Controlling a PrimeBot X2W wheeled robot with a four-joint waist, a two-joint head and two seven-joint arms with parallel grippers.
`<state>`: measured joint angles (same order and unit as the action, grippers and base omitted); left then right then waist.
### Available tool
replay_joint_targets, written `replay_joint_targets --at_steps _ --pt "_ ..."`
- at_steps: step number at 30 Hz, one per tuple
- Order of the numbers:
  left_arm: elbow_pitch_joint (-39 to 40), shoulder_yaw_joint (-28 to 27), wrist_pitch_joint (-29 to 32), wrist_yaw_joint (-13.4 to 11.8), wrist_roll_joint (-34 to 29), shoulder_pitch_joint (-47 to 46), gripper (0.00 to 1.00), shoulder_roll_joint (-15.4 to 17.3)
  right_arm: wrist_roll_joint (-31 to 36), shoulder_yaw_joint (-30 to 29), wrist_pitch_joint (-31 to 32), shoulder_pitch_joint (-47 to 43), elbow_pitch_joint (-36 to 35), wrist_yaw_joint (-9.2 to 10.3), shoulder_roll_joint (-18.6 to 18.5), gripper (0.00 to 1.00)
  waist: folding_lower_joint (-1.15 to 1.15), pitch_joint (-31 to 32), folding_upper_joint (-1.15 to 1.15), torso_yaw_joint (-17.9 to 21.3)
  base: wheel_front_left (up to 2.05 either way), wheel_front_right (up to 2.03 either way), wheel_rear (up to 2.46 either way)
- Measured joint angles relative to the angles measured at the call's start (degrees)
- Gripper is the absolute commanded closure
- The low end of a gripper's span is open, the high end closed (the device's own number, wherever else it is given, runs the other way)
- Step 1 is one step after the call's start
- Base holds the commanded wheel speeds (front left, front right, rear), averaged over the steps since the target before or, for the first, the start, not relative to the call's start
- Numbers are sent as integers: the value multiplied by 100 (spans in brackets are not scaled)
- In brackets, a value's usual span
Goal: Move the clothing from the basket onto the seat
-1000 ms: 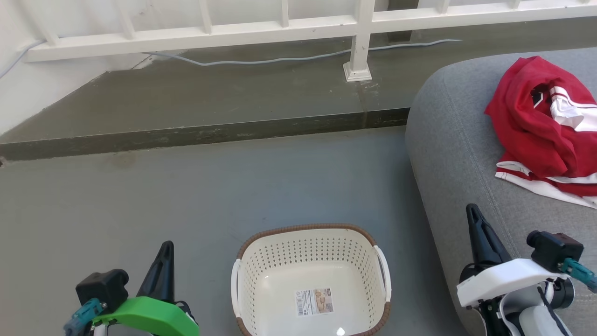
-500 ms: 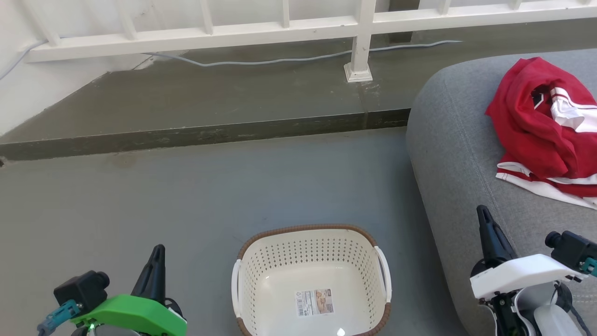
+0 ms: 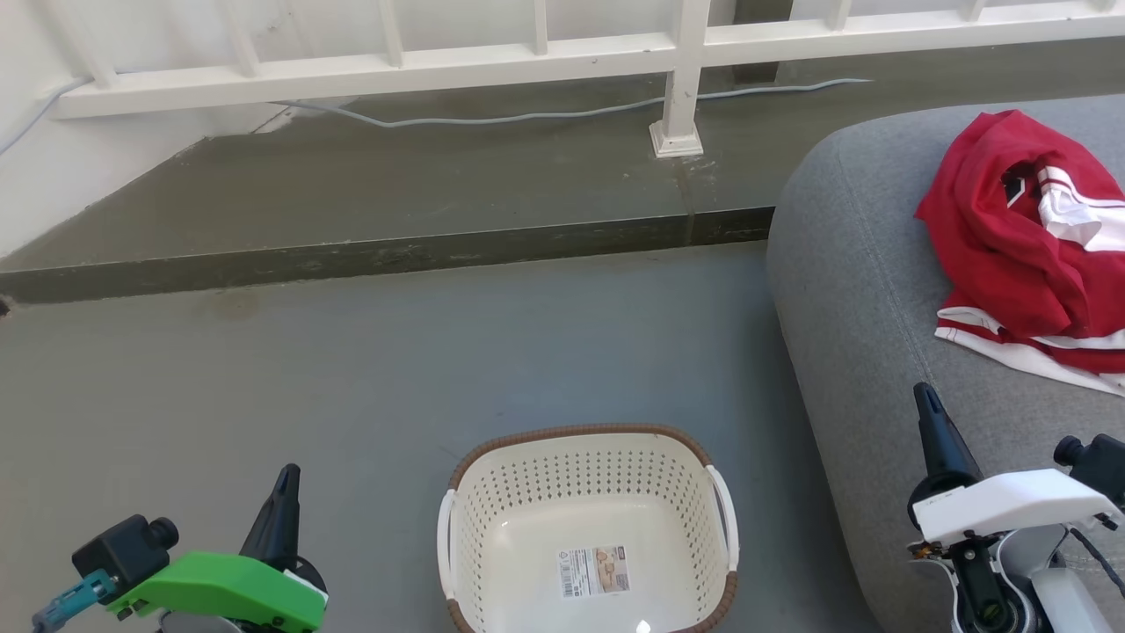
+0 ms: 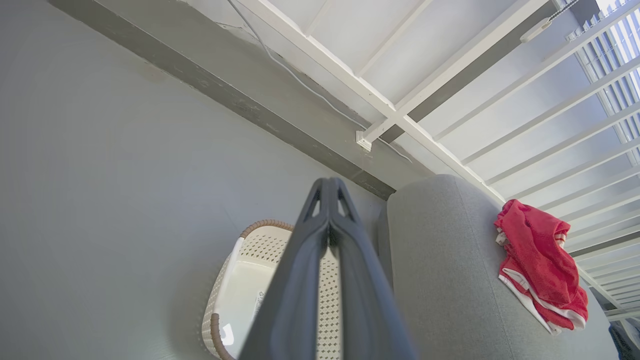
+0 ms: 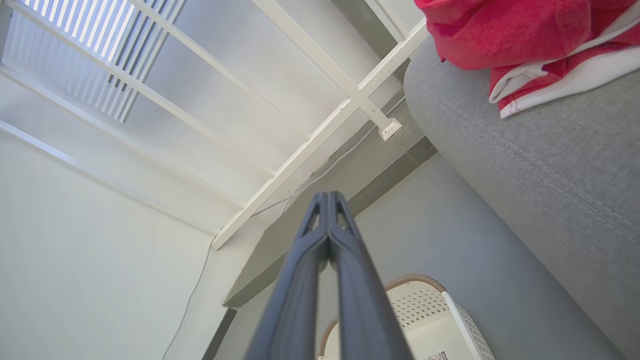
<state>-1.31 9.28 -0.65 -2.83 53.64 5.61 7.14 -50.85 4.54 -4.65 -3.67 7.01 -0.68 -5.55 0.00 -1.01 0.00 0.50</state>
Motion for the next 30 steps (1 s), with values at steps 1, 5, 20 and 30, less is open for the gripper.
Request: replay_joint_targets --at_steps 1,5,20,30 --pt "-12 -9 10 30 71 -10 100 -1 -86 -15 27 10 12 -4 0 100 0 1 0 -1 0 0 0" --pt "-83 -55 12 85 368 -51 100 -9 -402 -62 70 82 69 -58 0 100 0 7 0 -4 0 0 0" --pt "-400 -297 86 293 1512 -246 100 -38 -1607 -256 270 220 271 -187 0 100 0 27 0 -17 0 0 0" --pt "-620 -428 124 449 2272 -344 100 -59 -2393 -398 379 336 402 -294 2 100 0 42 0 -26 0 0 0"
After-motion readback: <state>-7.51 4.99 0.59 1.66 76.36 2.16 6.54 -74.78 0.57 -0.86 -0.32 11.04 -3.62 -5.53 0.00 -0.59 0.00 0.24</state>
